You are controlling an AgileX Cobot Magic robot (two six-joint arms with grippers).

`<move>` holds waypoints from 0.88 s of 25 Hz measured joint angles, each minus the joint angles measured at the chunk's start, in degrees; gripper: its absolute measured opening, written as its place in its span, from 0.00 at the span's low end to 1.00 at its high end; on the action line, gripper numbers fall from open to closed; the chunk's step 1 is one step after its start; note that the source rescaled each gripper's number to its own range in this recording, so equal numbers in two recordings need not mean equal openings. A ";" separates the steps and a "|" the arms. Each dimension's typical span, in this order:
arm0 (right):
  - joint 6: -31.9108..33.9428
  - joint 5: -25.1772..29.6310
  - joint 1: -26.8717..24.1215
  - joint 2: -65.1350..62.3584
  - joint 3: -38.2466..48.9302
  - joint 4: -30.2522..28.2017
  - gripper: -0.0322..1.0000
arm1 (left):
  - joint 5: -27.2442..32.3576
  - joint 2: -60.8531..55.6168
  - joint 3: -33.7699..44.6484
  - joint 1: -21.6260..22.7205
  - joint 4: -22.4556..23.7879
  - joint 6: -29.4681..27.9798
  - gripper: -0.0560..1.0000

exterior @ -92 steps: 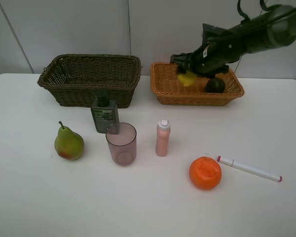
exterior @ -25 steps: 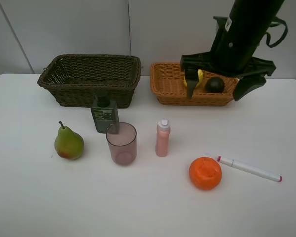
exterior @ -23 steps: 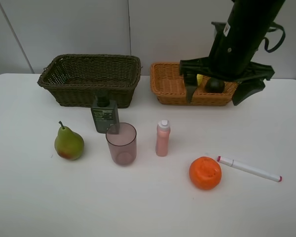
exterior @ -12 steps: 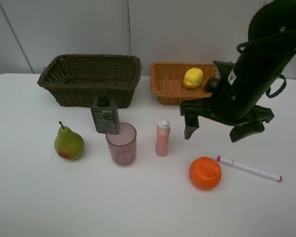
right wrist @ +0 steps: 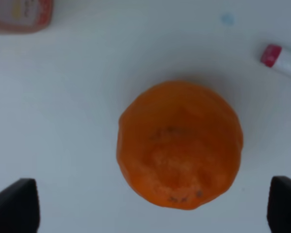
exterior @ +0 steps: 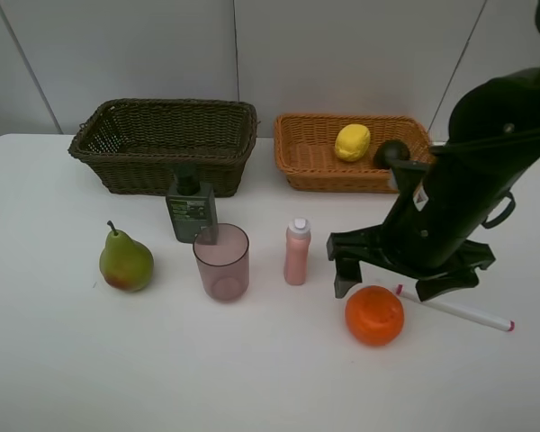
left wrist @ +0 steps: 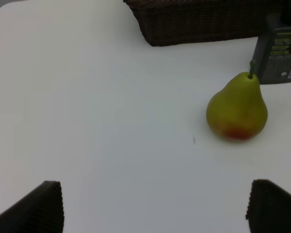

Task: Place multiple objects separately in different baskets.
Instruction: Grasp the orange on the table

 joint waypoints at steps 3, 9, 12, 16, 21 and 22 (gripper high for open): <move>0.00 -2.22 0.07 0.00 1.85 0.11 0.99 | 0.00 0.00 0.00 0.00 0.00 0.00 1.00; 0.00 -5.73 0.07 0.14 4.51 0.49 0.99 | 0.00 0.00 0.00 0.00 0.00 0.00 1.00; 0.00 -7.63 0.07 1.25 5.37 0.67 0.99 | 0.00 0.00 0.00 0.00 0.00 0.00 1.00; -0.21 -9.42 0.07 2.96 5.42 0.82 0.99 | 0.00 0.00 0.00 0.00 0.00 0.00 1.00; -0.26 -10.74 0.07 4.70 5.42 1.07 0.98 | 0.00 0.00 0.00 0.00 0.00 0.00 1.00; -0.26 -10.82 0.07 5.08 5.42 1.14 0.98 | 0.00 0.00 0.00 0.00 0.00 0.00 1.00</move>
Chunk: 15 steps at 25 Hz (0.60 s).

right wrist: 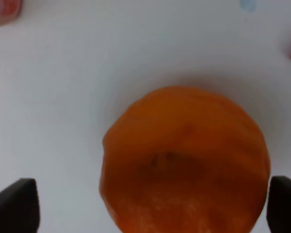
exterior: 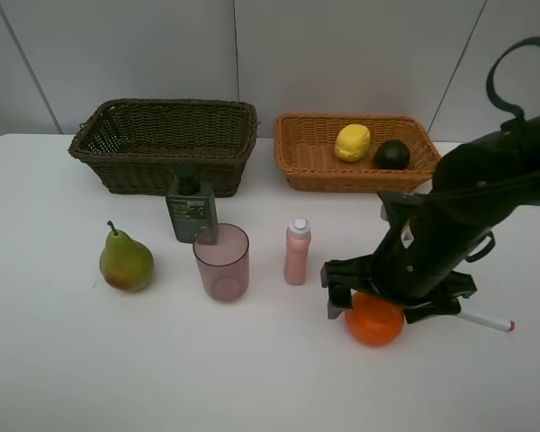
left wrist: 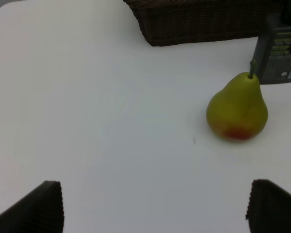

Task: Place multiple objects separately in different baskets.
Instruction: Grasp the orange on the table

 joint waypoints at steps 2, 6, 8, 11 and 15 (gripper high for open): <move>0.00 -0.06 0.00 0.70 0.00 0.00 0.98 | 0.00 0.00 0.00 0.00 0.00 0.00 1.00; 0.00 -0.13 0.00 1.79 0.00 0.11 0.98 | 0.00 0.00 0.00 0.00 0.00 0.00 1.00; 0.00 -0.30 0.00 2.33 0.00 0.11 0.98 | 0.00 0.00 0.00 0.00 0.00 0.00 1.00; -0.06 -0.39 0.00 3.15 0.00 0.16 0.98 | 0.00 0.00 0.00 0.00 0.00 0.00 1.00; -0.06 -1.12 0.00 3.43 0.00 0.16 0.95 | 0.00 0.00 0.00 0.00 0.00 0.00 1.00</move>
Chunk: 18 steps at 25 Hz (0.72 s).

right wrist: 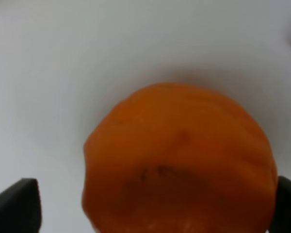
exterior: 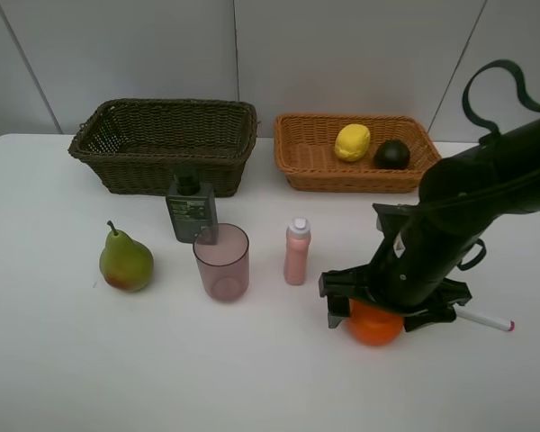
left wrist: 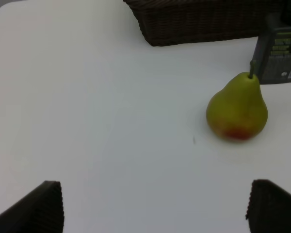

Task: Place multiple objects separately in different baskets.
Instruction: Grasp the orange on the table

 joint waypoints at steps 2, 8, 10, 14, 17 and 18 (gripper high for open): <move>-0.05 -0.41 0.00 0.08 0.00 0.00 0.87 | 0.00 0.00 0.00 0.00 0.00 0.00 1.00; -0.05 -0.78 0.00 0.08 0.00 0.00 0.69 | 0.00 0.00 0.00 0.00 0.00 0.00 1.00; -0.05 -0.78 0.00 0.08 0.00 0.00 0.69 | 0.00 0.00 0.00 0.00 0.00 0.00 1.00; -0.05 -0.61 0.00 0.08 0.00 0.06 0.69 | 0.00 0.00 0.00 0.00 0.00 0.00 1.00; -0.05 0.99 0.00 0.08 -0.43 0.06 0.69 | 0.00 0.00 0.00 0.00 0.00 0.00 1.00; -0.05 2.76 0.00 0.02 -0.99 0.06 0.69 | 0.00 0.00 0.00 0.00 0.00 0.00 1.00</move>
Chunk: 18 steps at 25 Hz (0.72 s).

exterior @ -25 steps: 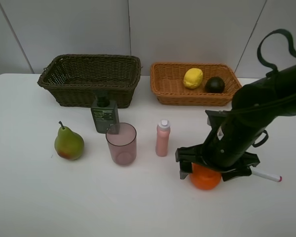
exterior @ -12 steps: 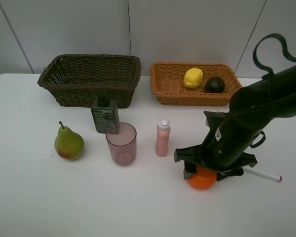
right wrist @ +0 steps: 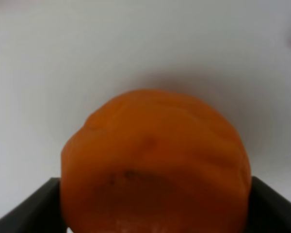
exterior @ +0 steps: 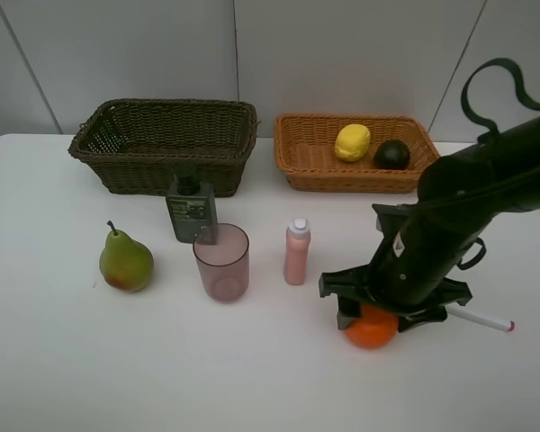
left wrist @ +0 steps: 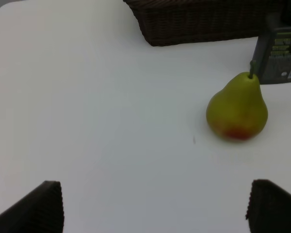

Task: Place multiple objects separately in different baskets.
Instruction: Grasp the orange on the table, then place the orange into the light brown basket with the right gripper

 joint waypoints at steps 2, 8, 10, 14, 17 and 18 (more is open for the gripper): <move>0.00 2.59 0.00 -1.02 -1.80 -0.05 0.69 | 0.00 0.00 0.00 0.00 0.00 0.00 1.00; 0.00 10.48 0.00 -8.22 -9.42 -2.15 0.69 | 0.00 0.00 0.00 0.00 0.00 0.00 1.00; 0.00 12.43 0.00 -9.94 -12.09 -3.76 0.69 | 0.00 0.00 0.00 0.00 0.00 0.00 1.00; 0.00 14.81 0.00 -10.59 -17.54 -8.27 0.69 | 0.00 0.00 0.00 0.00 0.00 0.00 1.00; 0.00 14.85 0.00 -10.59 -20.96 -11.92 0.69 | 0.00 0.00 0.00 0.00 0.00 0.00 1.00; 0.00 14.51 -0.21 -10.59 -21.92 -13.31 0.69 | 0.00 0.00 0.00 0.00 0.00 0.00 1.00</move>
